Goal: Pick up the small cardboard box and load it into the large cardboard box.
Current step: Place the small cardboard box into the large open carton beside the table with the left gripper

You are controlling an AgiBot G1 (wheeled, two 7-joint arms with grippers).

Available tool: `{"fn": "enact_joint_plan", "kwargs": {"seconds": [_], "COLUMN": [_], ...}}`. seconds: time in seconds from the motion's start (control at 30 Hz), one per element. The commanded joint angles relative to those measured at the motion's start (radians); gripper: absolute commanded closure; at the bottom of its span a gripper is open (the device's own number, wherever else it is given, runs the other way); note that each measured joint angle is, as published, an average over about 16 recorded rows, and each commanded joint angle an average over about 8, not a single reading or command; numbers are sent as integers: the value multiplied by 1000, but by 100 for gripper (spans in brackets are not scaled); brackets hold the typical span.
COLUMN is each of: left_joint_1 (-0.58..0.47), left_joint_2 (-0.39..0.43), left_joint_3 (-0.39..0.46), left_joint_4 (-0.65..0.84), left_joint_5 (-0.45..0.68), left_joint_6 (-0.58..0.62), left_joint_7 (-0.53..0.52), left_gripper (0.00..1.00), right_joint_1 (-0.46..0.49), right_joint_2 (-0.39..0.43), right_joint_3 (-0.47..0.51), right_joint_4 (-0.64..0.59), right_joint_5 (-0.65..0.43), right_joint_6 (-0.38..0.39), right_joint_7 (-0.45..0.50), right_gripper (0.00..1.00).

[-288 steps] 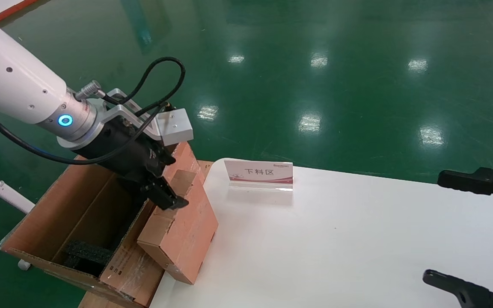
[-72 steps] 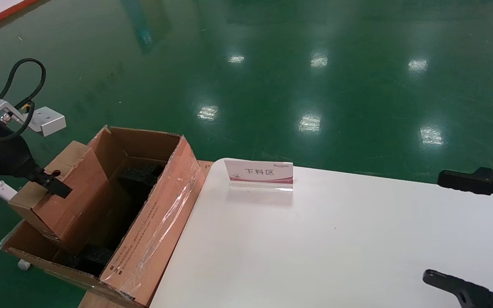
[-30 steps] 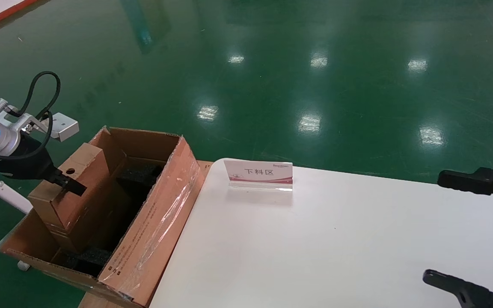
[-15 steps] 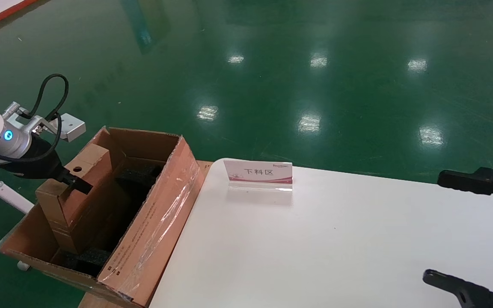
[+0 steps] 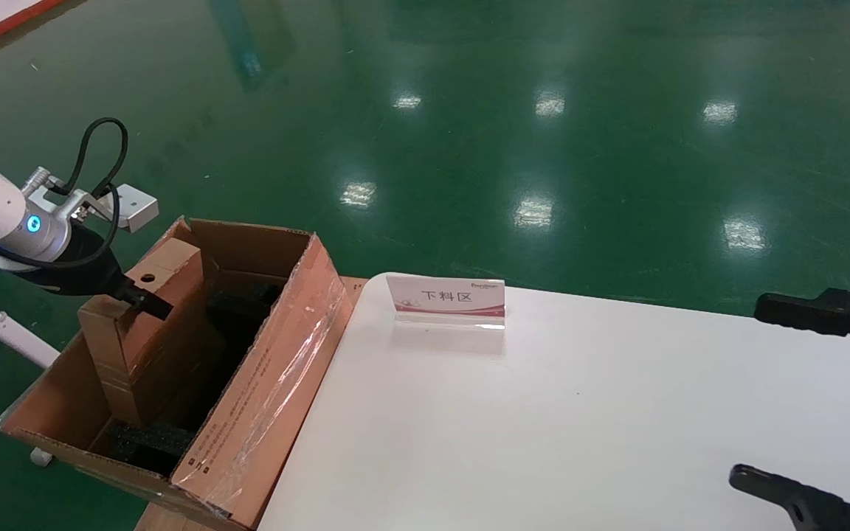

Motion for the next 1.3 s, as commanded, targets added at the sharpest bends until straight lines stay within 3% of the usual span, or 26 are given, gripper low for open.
{"fn": "enact_joint_plan", "kwargs": {"seconds": [0.03, 0.77, 0.83, 1.0, 1.07, 1.1, 1.3], "left_joint_1": [4, 93, 101, 114, 117, 117, 114], "left_joint_2": [4, 22, 28, 41, 44, 44, 40], "left_joint_3": [-3, 19, 22, 30, 32, 33, 31], "left_joint_4": [9, 68, 74, 85, 87, 88, 86], "left_joint_5": [-7, -1, 1, 10, 13, 13, 14], "left_joint_6": [-6, -54, -54, -53, -53, -53, -52], "left_joint_7": [4, 9, 7, 7, 7, 7, 7], "left_gripper": [100, 98, 84, 22, 4, 0, 0], "right_joint_1": [0, 0, 0, 0, 0, 0, 0], "right_joint_2": [0, 1, 1, 1, 1, 1, 1], "right_joint_3": [0, -1, -1, -1, -1, -1, -1], "right_joint_4": [0, 0, 0, 0, 0, 0, 0], "right_joint_5": [0, 1, 1, 1, 1, 1, 1], "right_joint_6": [0, 1, 1, 1, 1, 1, 1], "right_joint_7": [0, -1, -1, -1, -1, -1, -1], "right_gripper": [0, 0, 0, 0, 0, 0, 0]}}
